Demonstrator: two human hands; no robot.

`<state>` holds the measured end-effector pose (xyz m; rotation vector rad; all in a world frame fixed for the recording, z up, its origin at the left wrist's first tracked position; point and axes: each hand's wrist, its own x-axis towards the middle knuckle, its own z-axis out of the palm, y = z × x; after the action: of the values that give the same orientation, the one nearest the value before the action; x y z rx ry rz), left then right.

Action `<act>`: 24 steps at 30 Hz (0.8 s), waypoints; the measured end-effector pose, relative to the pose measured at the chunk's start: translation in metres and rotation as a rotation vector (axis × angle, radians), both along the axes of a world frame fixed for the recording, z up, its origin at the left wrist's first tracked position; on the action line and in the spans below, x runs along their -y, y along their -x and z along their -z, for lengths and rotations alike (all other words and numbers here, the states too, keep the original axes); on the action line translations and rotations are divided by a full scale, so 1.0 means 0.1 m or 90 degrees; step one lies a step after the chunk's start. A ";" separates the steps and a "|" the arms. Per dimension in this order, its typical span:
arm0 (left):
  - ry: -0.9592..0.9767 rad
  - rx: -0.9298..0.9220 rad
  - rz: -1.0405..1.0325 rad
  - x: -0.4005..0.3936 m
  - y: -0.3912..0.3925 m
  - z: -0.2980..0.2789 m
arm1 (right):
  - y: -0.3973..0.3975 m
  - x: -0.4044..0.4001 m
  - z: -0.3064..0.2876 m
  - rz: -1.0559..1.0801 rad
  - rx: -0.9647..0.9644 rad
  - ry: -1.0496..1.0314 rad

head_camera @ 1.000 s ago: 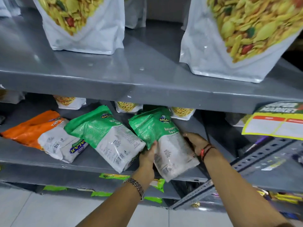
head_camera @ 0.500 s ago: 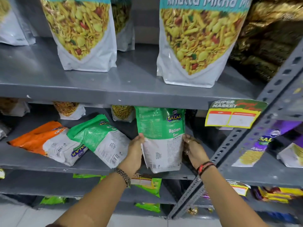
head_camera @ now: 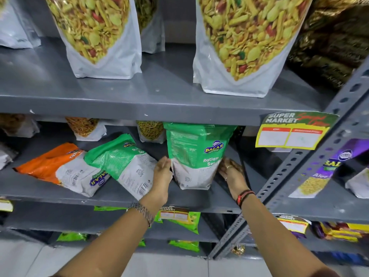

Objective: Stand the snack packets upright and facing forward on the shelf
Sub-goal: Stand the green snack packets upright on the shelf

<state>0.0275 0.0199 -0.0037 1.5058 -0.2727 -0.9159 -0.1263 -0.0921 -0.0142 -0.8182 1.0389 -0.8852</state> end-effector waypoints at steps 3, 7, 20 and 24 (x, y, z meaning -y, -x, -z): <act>-0.001 -0.029 -0.026 -0.23 0.26 0.07 | 0.03 0.04 0.01 -0.036 -0.048 0.010; -0.028 -0.130 0.049 -0.23 0.48 0.16 | 0.07 0.05 0.03 -0.068 -0.099 0.025; -0.101 -0.163 0.004 0.37 0.41 -0.08 | 0.15 -0.48 0.26 -0.100 -0.122 0.017; -0.051 -0.252 0.046 0.51 0.47 -0.21 | 0.02 -0.57 0.25 -0.147 -0.139 0.048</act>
<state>-0.0195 -0.0308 0.0176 1.3582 -0.0020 -1.2707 -0.1284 -0.0347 -0.0387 -1.0933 1.0801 -0.6516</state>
